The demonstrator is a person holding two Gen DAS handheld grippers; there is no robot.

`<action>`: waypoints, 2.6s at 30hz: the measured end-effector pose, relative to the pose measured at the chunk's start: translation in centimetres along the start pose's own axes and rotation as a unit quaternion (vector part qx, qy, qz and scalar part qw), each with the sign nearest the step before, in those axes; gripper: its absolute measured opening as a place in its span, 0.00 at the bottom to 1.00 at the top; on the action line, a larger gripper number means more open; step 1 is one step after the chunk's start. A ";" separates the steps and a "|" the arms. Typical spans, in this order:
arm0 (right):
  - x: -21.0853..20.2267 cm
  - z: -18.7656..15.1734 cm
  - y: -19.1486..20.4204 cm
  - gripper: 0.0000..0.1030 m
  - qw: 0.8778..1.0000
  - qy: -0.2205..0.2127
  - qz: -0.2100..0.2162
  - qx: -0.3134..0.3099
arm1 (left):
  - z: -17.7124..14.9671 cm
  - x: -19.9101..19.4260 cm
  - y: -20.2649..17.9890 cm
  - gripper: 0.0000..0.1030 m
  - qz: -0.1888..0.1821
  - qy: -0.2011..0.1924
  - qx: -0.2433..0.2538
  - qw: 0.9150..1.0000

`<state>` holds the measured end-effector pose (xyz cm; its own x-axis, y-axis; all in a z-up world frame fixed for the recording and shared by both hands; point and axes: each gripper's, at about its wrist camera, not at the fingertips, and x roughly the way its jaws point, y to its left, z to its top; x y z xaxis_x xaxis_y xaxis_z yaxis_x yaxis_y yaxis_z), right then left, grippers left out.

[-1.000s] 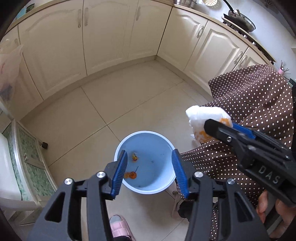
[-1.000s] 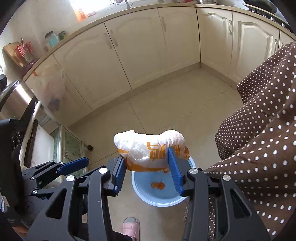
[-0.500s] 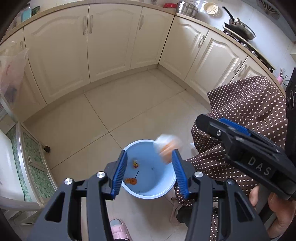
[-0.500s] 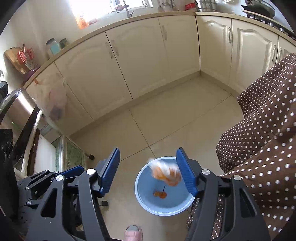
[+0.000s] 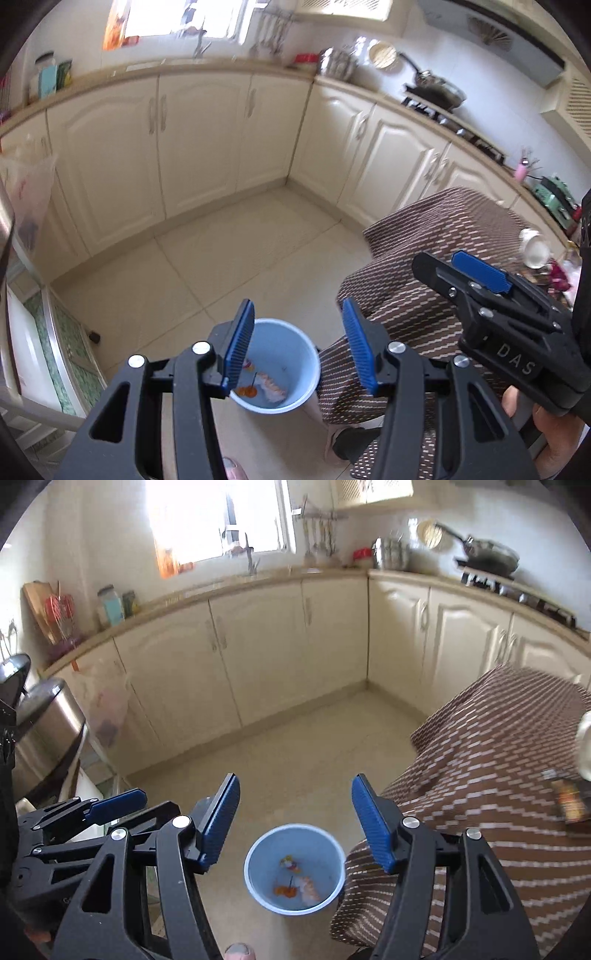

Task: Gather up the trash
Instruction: 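Grasp dark snack wrappers with the right gripper while the left gripper grasps a wrapper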

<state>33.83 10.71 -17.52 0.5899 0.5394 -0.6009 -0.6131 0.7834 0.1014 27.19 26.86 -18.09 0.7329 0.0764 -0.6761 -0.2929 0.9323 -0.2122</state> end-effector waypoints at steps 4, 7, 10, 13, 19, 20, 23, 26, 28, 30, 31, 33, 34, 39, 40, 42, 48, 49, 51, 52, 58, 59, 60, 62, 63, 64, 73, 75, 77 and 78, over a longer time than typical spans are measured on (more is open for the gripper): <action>-5.3 0.4 -1.6 0.60 0.999 -0.037 -0.023 0.002 | 0.5 -3.3 -3.5 0.50 -0.018 -0.028 0.027 0.999; -8.9 0.1 -3.5 0.60 0.997 -0.060 -0.046 0.019 | 0.6 -5.3 -7.3 0.52 -0.041 -0.043 0.055 0.997; -12.3 -0.8 -6.1 0.61 0.994 -0.077 -0.072 0.037 | 0.3 -6.0 -10.9 0.55 -0.062 -0.046 0.081 0.994; -15.6 -2.2 -9.5 0.61 0.989 -0.089 -0.110 0.053 | 0.0 -5.5 -14.9 0.55 -0.080 -0.038 0.114 0.990; -19.2 -4.3 -16.3 0.62 0.976 -0.077 -0.177 0.098 | -0.7 -3.6 -22.2 0.55 -0.119 -0.013 0.176 0.977; -19.4 -4.9 -17.8 0.62 0.973 -0.069 -0.190 0.112 | -0.8 -3.2 -22.8 0.55 -0.121 -0.011 0.182 0.976; -19.2 -6.1 -20.7 0.63 0.968 -0.041 -0.203 0.139 | -1.0 -2.0 -25.4 0.55 -0.130 -0.002 0.201 0.971; -18.1 -6.8 -22.8 0.63 0.969 -0.007 -0.191 0.158 | -1.4 -1.5 -26.7 0.55 -0.138 0.006 0.210 0.968; -16.9 -7.0 -23.9 0.63 0.971 0.015 -0.168 0.169 | -1.4 -0.8 -27.7 0.55 -0.138 0.011 0.220 0.966; -15.9 -6.7 -24.6 0.63 0.972 0.034 -0.163 0.166 | -1.4 -0.2 -27.9 0.55 -0.136 0.015 0.226 0.964; -15.5 -6.5 -24.7 0.62 0.972 0.040 -0.163 0.165 | -1.3 0.2 -28.1 0.55 -0.134 0.017 0.228 0.964; -14.8 -6.3 -25.3 0.53 0.973 0.049 -0.145 0.173 | -1.1 1.1 -28.3 0.55 -0.132 0.023 0.230 0.964; -14.5 -6.2 -25.5 0.50 0.974 0.051 -0.133 0.177 | -0.9 1.6 -28.4 0.55 -0.131 0.026 0.229 0.964; -13.9 -5.9 -26.0 0.18 0.974 0.063 -0.119 0.180 | -0.2 3.6 -29.5 0.56 -0.126 0.033 0.239 0.962; -14.0 -5.8 -26.1 0.17 0.975 0.060 -0.118 0.180 | 0.0 3.9 -29.7 0.56 -0.125 0.035 0.239 0.962; -14.2 -5.8 -25.9 0.15 0.975 0.055 -0.121 0.175 | 0.4 4.7 -30.1 0.56 -0.122 0.034 0.242 0.962; -13.9 -5.4 -26.1 0.15 0.976 0.051 -0.117 0.178 | 0.0 5.5 -32.3 0.56 -0.110 0.024 0.297 0.948; -13.8 -5.3 -26.2 0.15 0.976 0.050 -0.116 0.178 | -0.2 5.7 -32.6 0.56 -0.103 0.023 0.306 0.946; -13.7 -5.2 -26.4 0.15 0.976 0.049 -0.115 0.178 | -0.3 6.2 -33.5 0.56 -0.087 0.021 0.325 0.942; -13.8 -5.2 -26.4 0.15 0.976 0.049 -0.114 0.179 | -0.3 6.4 -33.8 0.56 -0.081 0.019 0.329 0.941; -13.6 -5.0 -26.7 0.14 0.976 0.047 -0.108 0.180 | -0.2 7.4 -34.8 0.45 -0.073 0.025 0.339 0.938; -13.7 -5.0 -26.7 0.14 0.977 0.045 -0.108 0.179 | -0.1 7.4 -34.9 0.30 -0.091 0.034 0.334 0.938; -13.7 -4.9 -26.7 0.14 0.977 0.044 -0.110 0.177 | -0.1 7.3 -34.9 0.27 -0.096 0.034 0.331 0.938; -13.9 -5.0 -26.5 0.14 0.977 0.044 -0.118 0.171 | -0.2 7.0 -34.8 0.23 -0.096 0.031 0.331 0.938; -14.1 -5.0 -26.2 0.13 0.977 0.043 -0.125 0.165 | -0.2 6.8 -34.6 0.20 -0.103 0.031 0.326 0.939; -14.3 -5.1 -26.0 0.13 0.977 0.041 -0.129 0.162 | 0.0 6.4 -34.1 0.19 -0.118 0.031 0.310 0.943; -16.8 -6.3 -23.5 0.11 0.978 0.031 -0.130 0.160 | 0.5 2.4 -30.9 0.12 -0.198 0.029 0.227 0.953; -17.2 -6.3 -22.7 0.11 0.979 0.028 -0.126 0.157 | 0.2 1.4 -30.4 0.11 -0.208 0.026 0.220 0.953; -17.6 -6.1 -21.7 0.11 0.980 0.022 -0.123 0.151 | 0.0 0.3 -29.7 0.10 -0.216 0.022 0.211 0.953; -17.8 -5.9 -21.0 0.11 0.981 0.018 -0.122 0.147 | -0.2 -0.1 -29.3 0.10 -0.219 0.020 0.205 0.954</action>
<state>33.09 -17.24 -13.64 0.6776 0.3179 -0.6632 -0.2754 0.9458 0.1720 35.57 -0.49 -11.91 0.7034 -0.3576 -0.6143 0.3070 0.9323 -0.1912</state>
